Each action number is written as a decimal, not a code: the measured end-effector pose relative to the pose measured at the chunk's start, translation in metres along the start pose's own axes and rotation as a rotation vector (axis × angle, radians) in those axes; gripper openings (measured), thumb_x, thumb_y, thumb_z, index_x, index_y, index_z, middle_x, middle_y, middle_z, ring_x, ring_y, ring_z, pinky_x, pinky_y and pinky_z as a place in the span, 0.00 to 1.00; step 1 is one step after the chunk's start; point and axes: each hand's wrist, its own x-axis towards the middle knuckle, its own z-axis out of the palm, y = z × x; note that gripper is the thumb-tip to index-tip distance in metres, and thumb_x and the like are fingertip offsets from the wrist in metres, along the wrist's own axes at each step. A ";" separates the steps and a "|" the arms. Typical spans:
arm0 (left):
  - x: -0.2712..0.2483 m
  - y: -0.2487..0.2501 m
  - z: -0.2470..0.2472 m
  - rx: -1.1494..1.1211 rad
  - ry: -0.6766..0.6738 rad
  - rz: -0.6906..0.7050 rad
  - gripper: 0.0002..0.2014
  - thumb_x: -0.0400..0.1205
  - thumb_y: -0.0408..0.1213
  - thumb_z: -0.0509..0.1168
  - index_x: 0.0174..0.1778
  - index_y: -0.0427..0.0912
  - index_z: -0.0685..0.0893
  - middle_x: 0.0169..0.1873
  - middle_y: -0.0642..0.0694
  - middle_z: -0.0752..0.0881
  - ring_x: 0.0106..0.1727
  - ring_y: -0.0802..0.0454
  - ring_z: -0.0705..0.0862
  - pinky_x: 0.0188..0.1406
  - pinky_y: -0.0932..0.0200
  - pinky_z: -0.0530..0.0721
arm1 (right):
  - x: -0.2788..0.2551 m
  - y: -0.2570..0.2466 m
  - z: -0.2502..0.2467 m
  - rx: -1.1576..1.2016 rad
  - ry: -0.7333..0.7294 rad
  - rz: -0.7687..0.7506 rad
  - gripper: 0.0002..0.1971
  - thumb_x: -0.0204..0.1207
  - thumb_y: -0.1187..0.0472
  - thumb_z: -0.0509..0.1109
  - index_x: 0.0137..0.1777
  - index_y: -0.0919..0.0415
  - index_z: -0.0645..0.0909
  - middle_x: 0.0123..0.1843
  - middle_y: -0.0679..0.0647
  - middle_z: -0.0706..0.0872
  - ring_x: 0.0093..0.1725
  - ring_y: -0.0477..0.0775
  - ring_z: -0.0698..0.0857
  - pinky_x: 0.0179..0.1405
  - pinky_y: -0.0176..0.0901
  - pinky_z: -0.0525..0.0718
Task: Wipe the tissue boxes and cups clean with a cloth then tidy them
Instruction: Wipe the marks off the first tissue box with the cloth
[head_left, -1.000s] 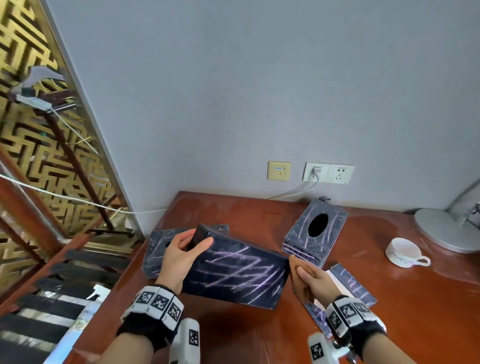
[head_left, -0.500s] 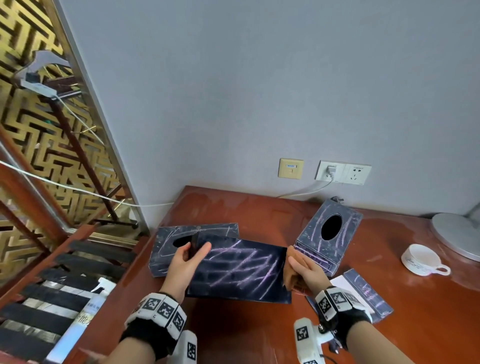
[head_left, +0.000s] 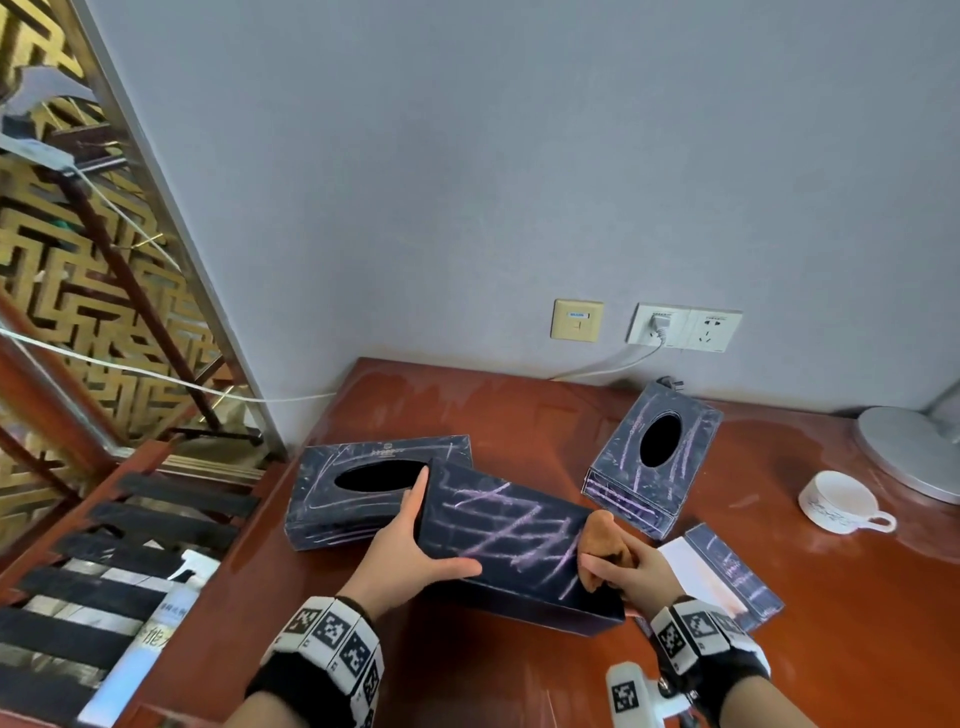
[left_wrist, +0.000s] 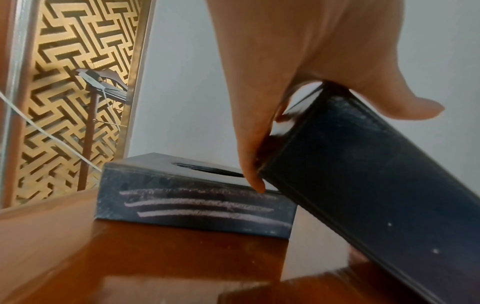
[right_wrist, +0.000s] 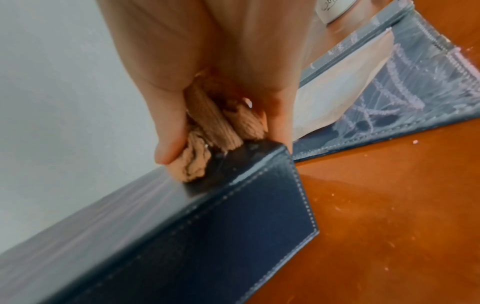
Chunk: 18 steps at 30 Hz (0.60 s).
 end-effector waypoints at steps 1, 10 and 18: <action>-0.003 -0.004 0.002 -0.004 -0.020 0.007 0.67 0.55 0.56 0.83 0.81 0.65 0.41 0.76 0.59 0.69 0.74 0.58 0.71 0.75 0.56 0.70 | -0.004 0.001 -0.003 -0.027 0.001 0.004 0.26 0.67 0.65 0.78 0.65 0.57 0.78 0.47 0.51 0.86 0.50 0.54 0.84 0.56 0.49 0.82; -0.008 -0.039 0.005 -0.144 -0.109 -0.022 0.69 0.50 0.59 0.84 0.82 0.60 0.46 0.74 0.62 0.71 0.71 0.66 0.74 0.74 0.61 0.71 | -0.016 0.006 -0.011 -0.192 -0.033 0.033 0.29 0.66 0.61 0.79 0.68 0.54 0.77 0.42 0.49 0.86 0.44 0.50 0.84 0.49 0.42 0.82; -0.009 -0.044 0.001 -0.252 -0.144 -0.052 0.50 0.46 0.53 0.86 0.64 0.60 0.69 0.57 0.63 0.82 0.52 0.74 0.84 0.46 0.75 0.81 | -0.018 -0.009 -0.009 -0.242 -0.008 0.056 0.12 0.70 0.67 0.75 0.53 0.62 0.85 0.17 0.41 0.80 0.19 0.35 0.78 0.22 0.25 0.73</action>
